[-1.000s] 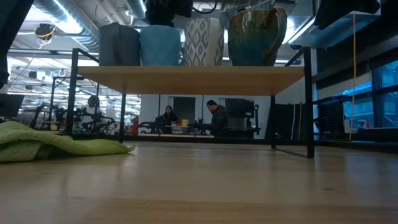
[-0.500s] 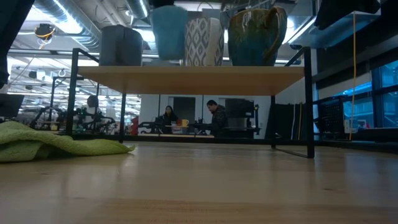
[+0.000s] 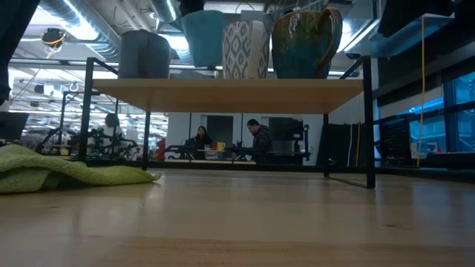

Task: Stack small to large cups/mugs on shelf
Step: Remove the blue mug from the shelf

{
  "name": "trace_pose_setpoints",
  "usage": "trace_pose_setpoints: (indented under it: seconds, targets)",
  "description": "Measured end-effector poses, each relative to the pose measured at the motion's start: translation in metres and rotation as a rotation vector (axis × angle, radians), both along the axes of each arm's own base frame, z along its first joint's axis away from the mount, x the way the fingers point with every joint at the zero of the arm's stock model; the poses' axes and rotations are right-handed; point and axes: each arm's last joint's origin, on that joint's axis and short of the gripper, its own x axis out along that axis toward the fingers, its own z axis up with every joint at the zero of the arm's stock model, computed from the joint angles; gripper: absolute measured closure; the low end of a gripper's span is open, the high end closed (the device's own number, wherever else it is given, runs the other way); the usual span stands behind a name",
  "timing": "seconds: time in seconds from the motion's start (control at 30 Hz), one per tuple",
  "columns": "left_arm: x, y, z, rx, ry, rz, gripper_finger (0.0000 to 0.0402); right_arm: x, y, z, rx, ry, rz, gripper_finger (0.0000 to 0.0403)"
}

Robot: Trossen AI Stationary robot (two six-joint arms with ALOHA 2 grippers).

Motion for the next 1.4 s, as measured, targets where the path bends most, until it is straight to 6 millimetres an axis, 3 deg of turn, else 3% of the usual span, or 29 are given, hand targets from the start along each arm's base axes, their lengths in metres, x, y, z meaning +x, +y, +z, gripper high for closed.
trace_pose_setpoints:
  seconds: [0.73, 1.0, 1.17, 1.4]
  targets:
    - [-0.001, -0.007, 0.003, -0.048, -0.031, -0.057, 0.0394, -0.001, -0.001, 0.000, -0.016, 0.009, -0.005, 0.0324]
    - [-0.021, -0.015, 0.020, -0.042, -0.094, -0.048, 0.0394, -0.003, -0.001, -0.001, -0.009, 0.022, -0.023, 0.0324]
    - [-0.041, -0.030, 0.036, -0.094, -0.182, -0.088, 0.0394, -0.004, -0.001, -0.001, -0.004, 0.023, -0.036, 0.0324]
    - [-0.054, -0.070, 0.051, -0.166, -0.255, -0.213, 0.0394, -0.004, -0.001, -0.001, 0.004, 0.017, -0.044, 0.0324]
